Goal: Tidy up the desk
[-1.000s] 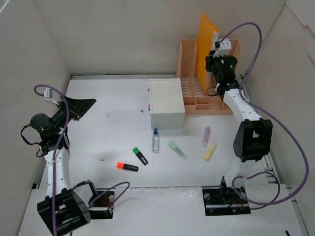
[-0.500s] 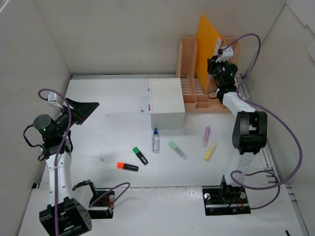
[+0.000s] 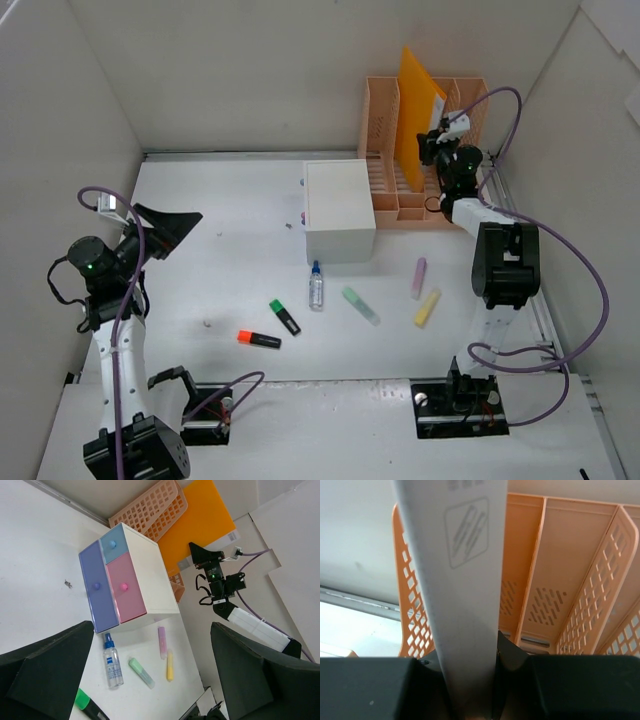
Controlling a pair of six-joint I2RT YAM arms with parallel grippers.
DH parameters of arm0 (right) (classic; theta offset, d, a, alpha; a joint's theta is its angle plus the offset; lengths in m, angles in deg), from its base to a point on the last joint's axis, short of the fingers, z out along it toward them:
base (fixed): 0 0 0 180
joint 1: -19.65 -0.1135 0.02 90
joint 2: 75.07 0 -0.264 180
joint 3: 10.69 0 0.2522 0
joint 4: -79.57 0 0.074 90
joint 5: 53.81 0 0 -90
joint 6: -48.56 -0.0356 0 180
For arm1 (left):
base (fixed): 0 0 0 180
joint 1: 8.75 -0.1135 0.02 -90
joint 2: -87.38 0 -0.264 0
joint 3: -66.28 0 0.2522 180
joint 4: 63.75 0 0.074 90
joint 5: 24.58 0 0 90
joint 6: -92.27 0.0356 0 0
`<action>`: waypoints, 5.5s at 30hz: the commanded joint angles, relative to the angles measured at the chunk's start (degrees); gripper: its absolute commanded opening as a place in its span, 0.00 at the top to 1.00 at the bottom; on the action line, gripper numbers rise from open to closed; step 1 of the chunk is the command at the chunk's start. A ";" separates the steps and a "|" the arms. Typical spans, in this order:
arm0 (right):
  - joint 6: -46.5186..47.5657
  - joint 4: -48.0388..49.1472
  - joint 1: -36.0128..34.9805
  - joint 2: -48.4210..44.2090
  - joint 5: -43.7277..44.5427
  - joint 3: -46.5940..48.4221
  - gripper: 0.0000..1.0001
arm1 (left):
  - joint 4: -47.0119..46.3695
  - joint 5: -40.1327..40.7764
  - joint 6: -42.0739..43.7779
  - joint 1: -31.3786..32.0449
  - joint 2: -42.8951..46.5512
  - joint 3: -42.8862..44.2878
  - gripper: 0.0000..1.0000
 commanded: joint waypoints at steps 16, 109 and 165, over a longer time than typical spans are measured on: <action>2.41 5.85 2.89 -12.43 -5.59 -8.00 0.25 | 13.03 5.71 8.86 9.13 -11.49 11.26 0.00; 15.77 -59.11 -9.68 -37.40 -23.52 -8.71 0.57 | -31.43 1.68 -12.75 36.91 -66.25 27.62 0.77; 16.74 -59.03 -9.50 -38.55 -23.78 -10.47 0.55 | -33.81 -0.61 -12.06 24.25 -60.19 14.44 1.00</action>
